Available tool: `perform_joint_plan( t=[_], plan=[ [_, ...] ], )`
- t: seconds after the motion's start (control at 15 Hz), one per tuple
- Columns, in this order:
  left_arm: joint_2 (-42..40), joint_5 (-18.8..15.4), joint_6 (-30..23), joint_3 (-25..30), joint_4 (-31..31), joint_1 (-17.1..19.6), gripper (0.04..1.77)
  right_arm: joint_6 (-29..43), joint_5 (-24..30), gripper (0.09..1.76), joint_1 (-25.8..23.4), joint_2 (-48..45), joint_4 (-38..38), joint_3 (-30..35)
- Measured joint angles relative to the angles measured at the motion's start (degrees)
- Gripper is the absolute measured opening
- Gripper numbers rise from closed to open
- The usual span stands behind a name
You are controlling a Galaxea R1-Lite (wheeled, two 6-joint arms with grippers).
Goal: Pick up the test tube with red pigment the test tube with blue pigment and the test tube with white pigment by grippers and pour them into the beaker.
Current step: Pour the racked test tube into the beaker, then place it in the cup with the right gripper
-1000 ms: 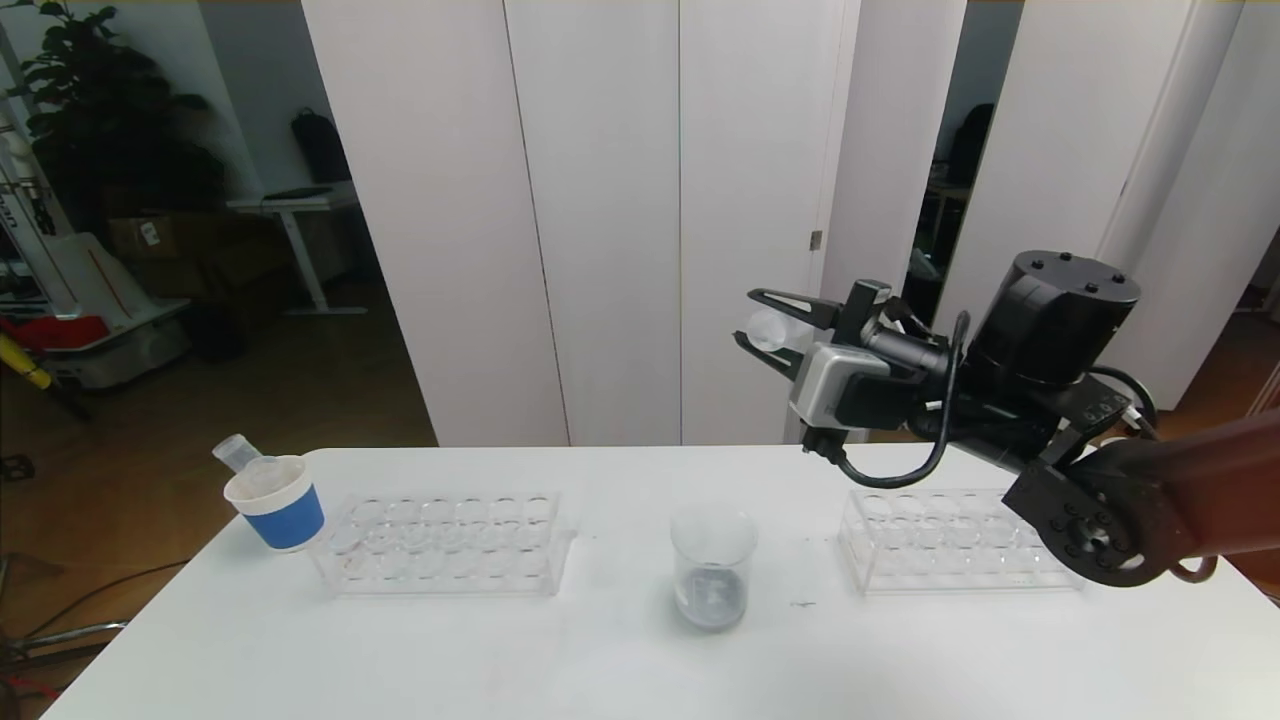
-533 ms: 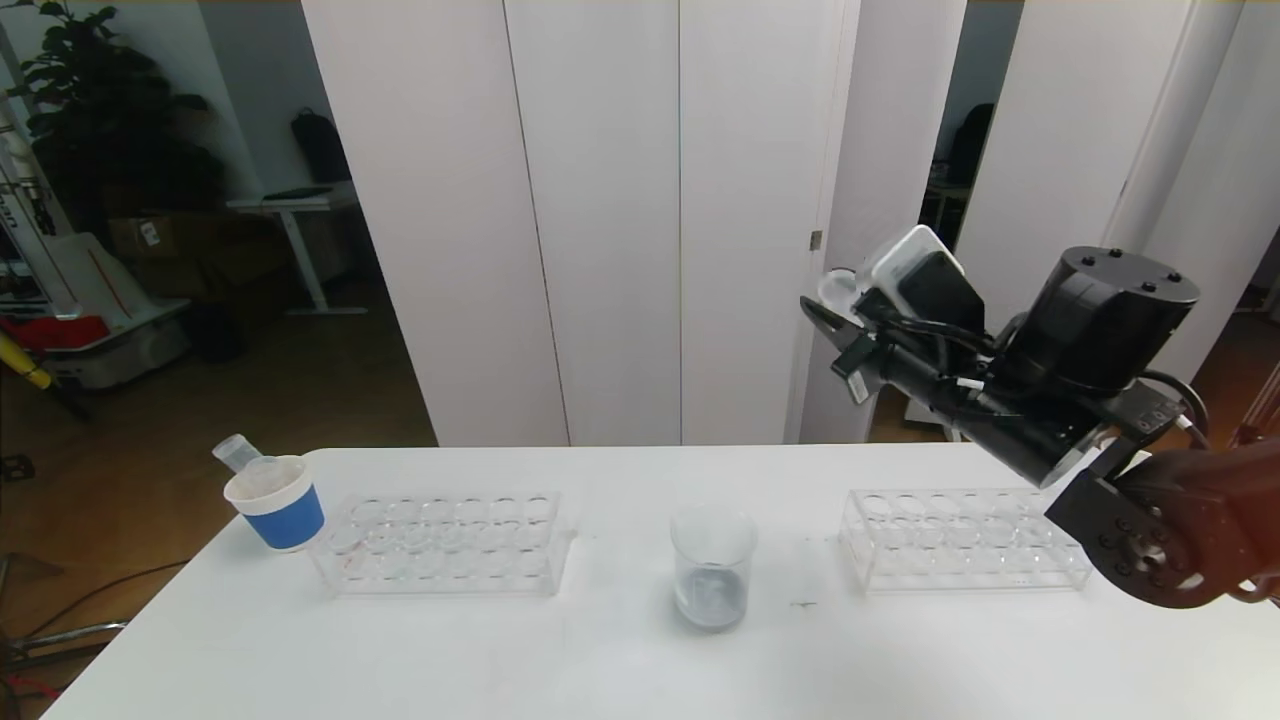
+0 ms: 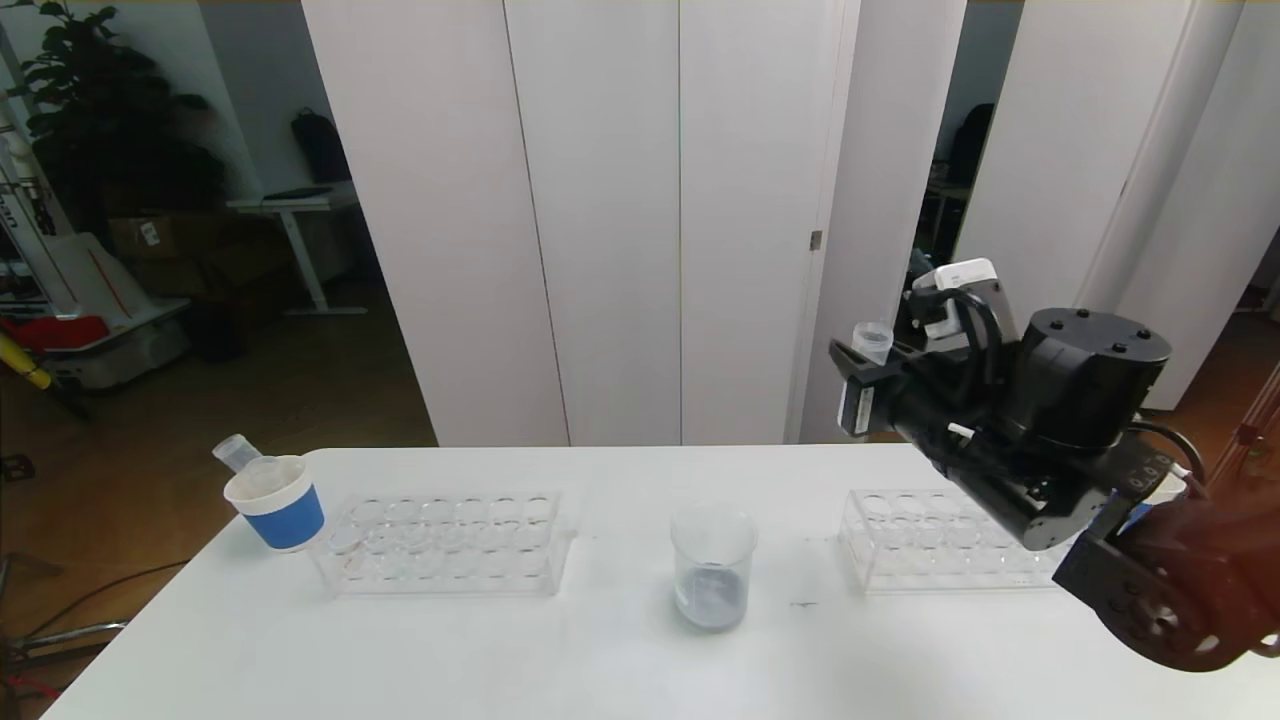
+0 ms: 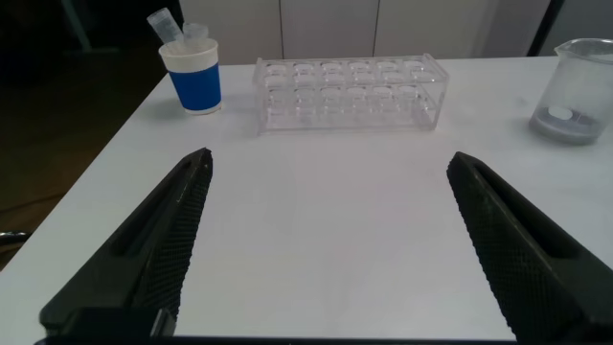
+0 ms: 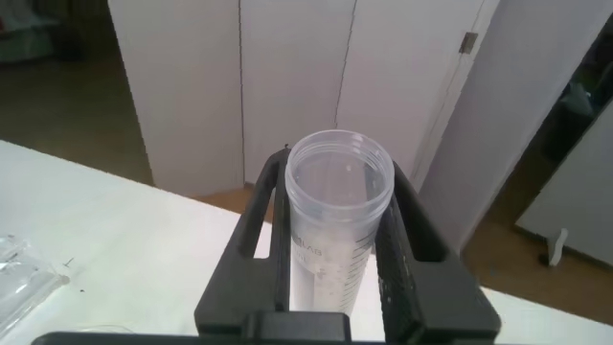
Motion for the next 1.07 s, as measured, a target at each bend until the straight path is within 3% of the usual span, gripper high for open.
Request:
perform_joint_plan(
  t=[0.6,0.8,1.07],
  plan=[
    [0.0,0.0,0.0,0.0,0.0,0.0,1.75,2.5,-7.4,0.58,-2.8,-3.5,-0.3,7.9],
    [0.0,0.0,0.0,0.0,0.0,0.0,1.75,1.8,-8.0,0.58,-7.5,-6.5,-0.6,10.5],
    [0.0,0.0,0.0,0.0,0.0,0.0,1.75,0.7,-7.2,0.58,-18.3,-10.9,-3.1,13.9]
  ],
)
